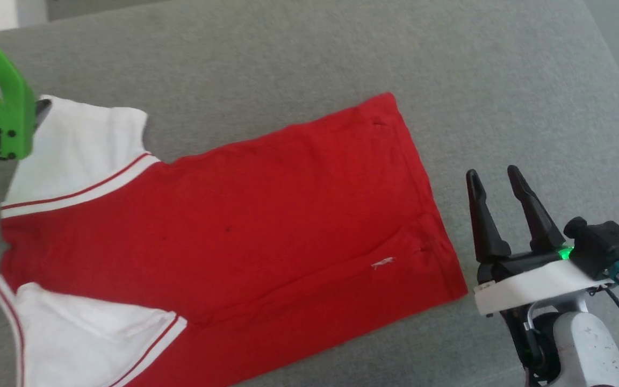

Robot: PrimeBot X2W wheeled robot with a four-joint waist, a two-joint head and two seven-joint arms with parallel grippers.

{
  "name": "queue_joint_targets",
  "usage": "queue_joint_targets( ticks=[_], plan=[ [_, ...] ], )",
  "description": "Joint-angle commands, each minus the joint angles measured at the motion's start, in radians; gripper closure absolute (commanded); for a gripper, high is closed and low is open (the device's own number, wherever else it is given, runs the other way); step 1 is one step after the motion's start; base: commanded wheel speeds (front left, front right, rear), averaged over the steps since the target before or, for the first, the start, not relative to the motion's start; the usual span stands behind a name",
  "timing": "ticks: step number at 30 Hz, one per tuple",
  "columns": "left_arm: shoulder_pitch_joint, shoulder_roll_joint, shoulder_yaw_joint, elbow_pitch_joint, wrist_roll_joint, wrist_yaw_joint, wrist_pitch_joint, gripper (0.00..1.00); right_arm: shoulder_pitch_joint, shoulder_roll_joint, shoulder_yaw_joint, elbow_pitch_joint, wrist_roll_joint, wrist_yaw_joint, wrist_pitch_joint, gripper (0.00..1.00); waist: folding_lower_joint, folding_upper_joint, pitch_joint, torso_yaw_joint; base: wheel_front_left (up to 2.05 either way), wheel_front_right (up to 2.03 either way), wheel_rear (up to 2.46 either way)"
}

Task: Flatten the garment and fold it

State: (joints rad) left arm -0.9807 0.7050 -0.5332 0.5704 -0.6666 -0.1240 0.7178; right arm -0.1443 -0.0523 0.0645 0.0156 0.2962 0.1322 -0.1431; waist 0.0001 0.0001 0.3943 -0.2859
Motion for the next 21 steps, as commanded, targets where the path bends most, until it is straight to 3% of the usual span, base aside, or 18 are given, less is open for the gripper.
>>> queue_joint_targets(
  ticks=[1,13,14,15,17,21],
  plan=[
    [-0.029,0.027,-0.005,0.010,-0.011,-0.006,0.022,0.00,-0.018,0.002,0.007,0.007,0.010,-0.002,-0.012,0.00,-0.0001,-0.0001,0.074,-0.072,0.00,0.00,0.00],
    [-0.039,0.091,-0.057,0.044,-0.013,-0.006,0.092,0.00,-0.033,0.002,0.023,0.054,0.031,-0.002,-0.044,0.00,-0.0001,-0.0001,0.114,-0.090,0.00,0.00,0.00],
    [-0.034,0.090,-0.066,0.042,-0.021,-0.006,0.104,0.84,-0.035,0.002,0.023,0.057,0.030,-0.002,-0.045,0.00,-0.0001,-0.0001,0.114,-0.089,0.00,0.00,0.00],
    [-0.029,0.088,-0.071,0.038,-0.030,-0.006,0.115,1.00,-0.037,0.002,0.022,0.059,0.029,-0.002,-0.045,0.00,-0.0001,-0.0001,0.113,-0.086,0.00,0.00,0.00],
    [-0.021,0.086,-0.078,0.035,-0.052,-0.006,0.144,1.00,-0.038,0.002,0.018,0.062,0.027,-0.002,-0.045,0.00,-0.0001,-0.0001,0.109,-0.079,0.00,0.00,0.00],
    [-0.021,0.081,-0.076,0.021,-0.056,-0.006,0.088,1.00,-0.043,0.002,0.009,0.065,0.012,-0.002,-0.037,0.00,-0.0001,-0.0001,0.088,-0.062,0.00,0.00,0.00]
  ],
)
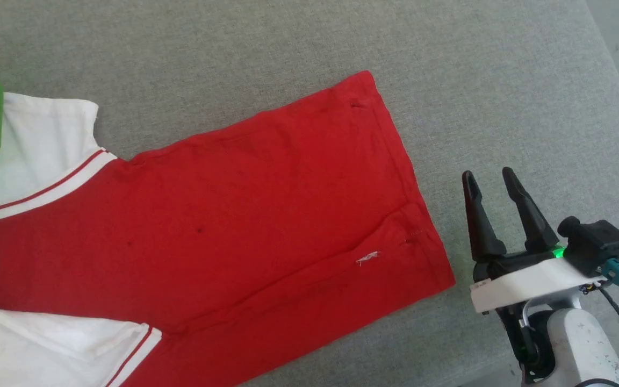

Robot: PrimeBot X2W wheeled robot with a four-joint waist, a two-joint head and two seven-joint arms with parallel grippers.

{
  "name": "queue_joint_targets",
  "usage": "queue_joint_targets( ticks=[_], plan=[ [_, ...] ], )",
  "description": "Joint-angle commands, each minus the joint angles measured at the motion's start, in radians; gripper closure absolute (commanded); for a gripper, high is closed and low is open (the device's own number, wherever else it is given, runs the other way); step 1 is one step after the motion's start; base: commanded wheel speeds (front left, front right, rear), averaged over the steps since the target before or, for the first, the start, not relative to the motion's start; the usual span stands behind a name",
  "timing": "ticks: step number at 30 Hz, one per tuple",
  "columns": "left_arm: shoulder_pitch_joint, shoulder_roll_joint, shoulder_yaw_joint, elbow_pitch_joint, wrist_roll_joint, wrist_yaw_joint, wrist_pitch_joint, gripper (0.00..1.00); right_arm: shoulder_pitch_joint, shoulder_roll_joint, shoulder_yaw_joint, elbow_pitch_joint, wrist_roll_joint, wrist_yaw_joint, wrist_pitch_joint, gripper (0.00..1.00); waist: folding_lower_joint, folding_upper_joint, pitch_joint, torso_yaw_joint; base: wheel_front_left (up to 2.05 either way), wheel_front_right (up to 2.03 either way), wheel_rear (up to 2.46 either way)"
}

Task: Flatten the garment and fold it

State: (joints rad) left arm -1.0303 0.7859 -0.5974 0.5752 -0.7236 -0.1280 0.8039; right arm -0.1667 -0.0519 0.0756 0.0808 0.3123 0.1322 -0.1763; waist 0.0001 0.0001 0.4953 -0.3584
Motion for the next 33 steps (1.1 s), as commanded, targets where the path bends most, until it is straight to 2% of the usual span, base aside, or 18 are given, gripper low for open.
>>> queue_joint_targets(
  ticks=[1,8,13,15,20,24,27,33],
  plan=[
    [0.030,-0.005,-0.017,0.012,0.006,-0.002,-0.024,1.00,-0.022,0.002,-0.007,0.000,-0.011,-0.002,0.001,0.00,-0.0001,-0.0001,-0.024,0.018,0.00,0.00,0.00],
    [0.037,-0.051,-0.015,-0.006,0.058,0.000,-0.271,1.00,-0.017,-0.001,-0.043,-0.023,-0.089,-0.002,0.088,0.00,-0.0001,-0.0001,-0.113,0.085,0.00,0.00,0.00],
    [0.067,-0.092,-0.024,-0.020,0.095,0.007,-0.434,1.00,-0.009,-0.053,-0.056,-0.060,-0.111,-0.002,0.225,0.00,-0.0001,-0.0001,-0.181,0.162,0.00,0.00,0.00],
    [0.090,-0.105,-0.034,-0.038,0.104,0.010,-0.476,1.00,-0.011,-0.096,-0.050,-0.074,-0.112,-0.002,0.297,0.00,-0.0001,-0.0001,-0.203,0.194,0.00,0.00,0.00],
    [0.162,-0.125,-0.050,-0.128,0.111,0.028,-0.541,1.00,-0.053,-0.199,-0.034,-0.086,-0.096,-0.002,0.466,0.00,-0.0001,-0.0001,-0.237,0.260,0.00,0.00,0.00],
    [0.232,-0.126,-0.050,-0.237,0.103,0.060,-0.576,1.00,-0.123,-0.283,0.003,-0.071,-0.052,-0.002,0.602,0.00,-0.0001,-0.0001,-0.241,0.308,0.00,0.00,0.00],
    [0.280,-0.119,-0.047,-0.334,0.103,0.094,-0.591,1.00,-0.193,-0.342,0.042,-0.035,-0.009,-0.002,0.698,0.00,-0.0001,-0.0001,-0.226,0.348,0.00,0.00,0.00],
    [0.359,-0.107,-0.048,-0.528,0.102,0.156,-0.591,1.00,-0.348,-0.428,0.142,0.092,0.046,-0.002,0.815,0.00,-0.0001,-0.0001,-0.170,0.416,0.00,0.00,0.00]
  ],
)
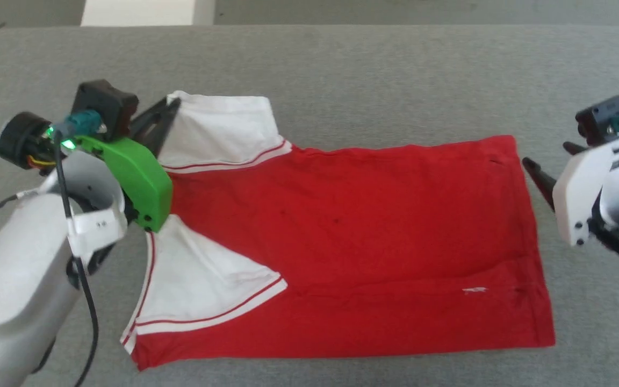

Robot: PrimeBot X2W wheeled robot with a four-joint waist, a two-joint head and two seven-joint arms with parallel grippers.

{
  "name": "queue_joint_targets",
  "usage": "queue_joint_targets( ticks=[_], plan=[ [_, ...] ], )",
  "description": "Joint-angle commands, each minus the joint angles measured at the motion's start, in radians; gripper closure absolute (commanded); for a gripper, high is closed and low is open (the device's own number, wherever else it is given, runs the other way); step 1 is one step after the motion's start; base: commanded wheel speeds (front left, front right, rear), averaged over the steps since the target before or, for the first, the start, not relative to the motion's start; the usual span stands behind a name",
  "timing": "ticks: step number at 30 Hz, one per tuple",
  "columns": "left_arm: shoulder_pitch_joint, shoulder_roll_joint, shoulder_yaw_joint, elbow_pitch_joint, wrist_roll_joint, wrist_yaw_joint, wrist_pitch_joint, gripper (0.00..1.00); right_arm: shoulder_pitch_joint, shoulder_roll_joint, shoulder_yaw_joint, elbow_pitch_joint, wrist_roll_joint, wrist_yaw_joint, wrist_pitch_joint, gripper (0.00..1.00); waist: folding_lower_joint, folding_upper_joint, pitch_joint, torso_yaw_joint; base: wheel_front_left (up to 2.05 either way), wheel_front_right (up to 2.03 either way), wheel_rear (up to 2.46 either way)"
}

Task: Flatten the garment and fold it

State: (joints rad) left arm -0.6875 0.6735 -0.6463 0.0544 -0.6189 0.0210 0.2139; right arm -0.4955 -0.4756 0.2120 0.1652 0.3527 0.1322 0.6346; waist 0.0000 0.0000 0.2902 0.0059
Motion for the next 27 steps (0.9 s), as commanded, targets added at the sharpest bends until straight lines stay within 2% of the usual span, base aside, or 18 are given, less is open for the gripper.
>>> queue_joint_targets(
  ticks=[1,4,9,13,18,19,20,21,27],
  plan=[
    [0.027,0.008,-0.003,-0.038,0.001,0.017,0.001,1.00,-0.048,-0.016,0.024,0.038,0.007,-0.002,0.016,0.00,0.0000,0.0000,0.046,0.063,0.00,0.00,0.00],
    [0.054,0.014,-0.011,-0.107,0.007,0.038,0.010,1.00,-0.118,-0.036,0.063,0.120,0.007,-0.002,0.040,0.00,0.0000,0.0000,0.072,0.087,0.00,0.00,0.00],
    [0.078,0.015,-0.022,-0.186,0.020,0.065,0.014,1.00,-0.202,-0.034,0.124,0.264,0.005,-0.002,0.060,0.00,0.0000,0.0000,0.108,0.124,0.00,0.00,0.00],
    [0.085,0.002,-0.037,-0.214,0.022,0.072,0.023,1.00,-0.232,-0.037,0.190,0.353,0.009,-0.002,0.051,0.00,0.0000,0.0000,0.126,0.143,0.00,0.00,0.00],
    [0.090,-0.005,-0.040,-0.209,0.018,0.078,0.020,1.00,-0.239,-0.047,0.310,0.407,0.036,-0.002,0.045,0.00,0.0000,0.0000,0.133,0.149,0.00,0.00,0.00],
    [0.092,-0.006,-0.040,-0.203,0.016,0.079,0.019,1.00,-0.239,-0.050,0.335,0.412,0.051,-0.002,0.035,0.36,0.0000,0.0000,0.133,0.149,0.00,0.00,0.00],
    [0.095,-0.009,-0.039,-0.197,0.011,0.080,0.017,1.00,-0.241,-0.053,0.354,0.413,0.062,-0.002,0.023,0.95,0.0000,0.0000,0.131,0.148,0.00,0.00,0.00],
    [0.099,-0.012,-0.037,-0.189,0.005,0.082,0.013,1.00,-0.246,-0.059,0.371,0.415,0.073,-0.002,0.001,1.00,0.0000,0.0000,0.127,0.145,0.00,0.00,0.00],
    [0.133,-0.007,-0.021,-0.137,-0.014,0.096,-0.022,1.00,-0.275,-0.061,0.372,0.447,0.130,-0.002,-0.156,1.00,0.0000,0.0000,0.078,0.123,0.00,0.00,0.00]
  ],
)
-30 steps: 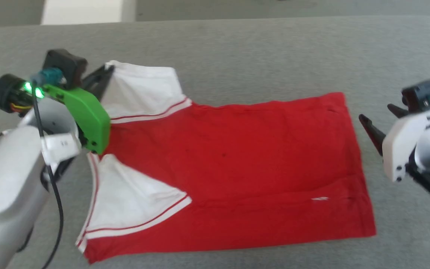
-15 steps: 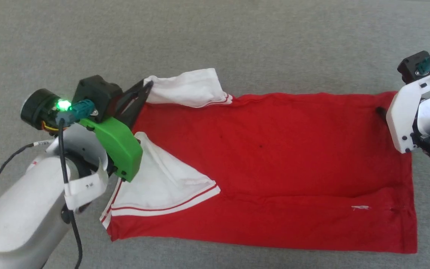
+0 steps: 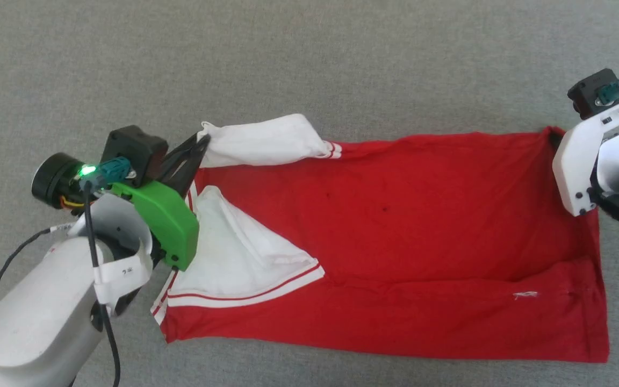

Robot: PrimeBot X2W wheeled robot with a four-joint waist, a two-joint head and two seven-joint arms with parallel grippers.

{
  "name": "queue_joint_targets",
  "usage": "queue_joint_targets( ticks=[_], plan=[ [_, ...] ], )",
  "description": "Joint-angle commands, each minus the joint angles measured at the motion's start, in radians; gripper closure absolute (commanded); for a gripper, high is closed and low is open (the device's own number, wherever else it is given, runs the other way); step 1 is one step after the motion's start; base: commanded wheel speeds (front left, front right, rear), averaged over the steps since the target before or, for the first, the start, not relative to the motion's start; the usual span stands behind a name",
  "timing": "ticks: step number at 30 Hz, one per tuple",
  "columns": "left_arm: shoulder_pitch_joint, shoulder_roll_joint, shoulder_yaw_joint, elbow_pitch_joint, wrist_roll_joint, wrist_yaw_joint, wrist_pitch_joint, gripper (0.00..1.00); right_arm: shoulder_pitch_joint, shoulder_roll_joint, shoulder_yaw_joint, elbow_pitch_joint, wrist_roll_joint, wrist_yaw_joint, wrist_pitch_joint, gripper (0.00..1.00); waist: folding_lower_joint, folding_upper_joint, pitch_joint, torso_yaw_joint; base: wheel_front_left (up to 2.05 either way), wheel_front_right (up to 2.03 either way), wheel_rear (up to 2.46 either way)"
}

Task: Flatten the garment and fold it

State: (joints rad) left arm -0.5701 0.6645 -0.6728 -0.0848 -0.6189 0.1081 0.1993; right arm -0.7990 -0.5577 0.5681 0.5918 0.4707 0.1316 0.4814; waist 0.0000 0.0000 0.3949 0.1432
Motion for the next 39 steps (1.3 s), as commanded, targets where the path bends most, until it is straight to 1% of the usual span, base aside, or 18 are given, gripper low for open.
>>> queue_joint_targets(
  ticks=[1,7,14,16,22,26,30,35,39],
  plan=[
    [0.023,0.003,0.010,0.008,-0.018,0.012,-0.013,1.00,0.029,0.022,0.012,0.024,0.022,-0.001,-0.021,1.00,0.0000,0.0000,-0.039,-0.018,0.00,0.00,0.00],
    [0.091,0.023,0.033,0.025,-0.051,0.038,-0.039,1.00,0.072,0.005,-0.008,0.017,0.062,-0.001,-0.123,1.00,0.0000,0.0000,-0.136,-0.041,0.00,0.00,0.00],
    [0.215,0.063,0.050,-0.010,-0.099,0.076,-0.049,1.00,0.218,-0.023,-0.082,-0.068,0.111,-0.001,-0.197,1.00,0.0000,0.0000,-0.229,-0.051,0.00,0.00,0.00],
    [0.281,0.079,0.049,-0.031,-0.126,0.092,-0.044,1.00,0.307,-0.025,-0.126,-0.124,0.126,-0.001,-0.196,1.00,0.0000,0.0000,-0.254,-0.049,0.00,0.00,0.00],
    [0.403,0.107,0.027,-0.047,-0.163,0.111,-0.031,1.00,0.483,-0.037,-0.159,-0.245,0.098,-0.001,-0.123,1.00,0.0000,0.0000,-0.273,-0.050,0.00,0.00,0.00],
    [0.453,0.115,-0.009,-0.029,-0.174,0.105,-0.002,1.00,0.575,-0.048,-0.165,-0.310,0.083,-0.001,-0.046,1.00,0.0000,0.0000,-0.273,-0.049,0.00,0.00,0.00],
    [0.464,0.098,-0.041,0.022,-0.170,0.085,0.002,1.00,0.626,-0.061,-0.156,-0.356,0.050,-0.001,0.021,1.00,0.0000,0.0000,-0.267,-0.051,0.00,0.00,0.00],
    [0.443,0.058,-0.075,0.102,-0.156,0.053,-0.003,1.00,0.642,-0.054,-0.151,-0.378,0.021,-0.001,0.057,1.00,0.0000,0.0000,-0.252,-0.050,0.00,0.00,0.00],
    [0.420,0.025,-0.097,0.175,-0.142,0.021,-0.024,1.00,0.641,-0.051,-0.135,-0.368,-0.006,-0.001,0.056,1.00,0.0000,0.0000,-0.249,-0.050,0.00,0.00,0.00]
  ],
)
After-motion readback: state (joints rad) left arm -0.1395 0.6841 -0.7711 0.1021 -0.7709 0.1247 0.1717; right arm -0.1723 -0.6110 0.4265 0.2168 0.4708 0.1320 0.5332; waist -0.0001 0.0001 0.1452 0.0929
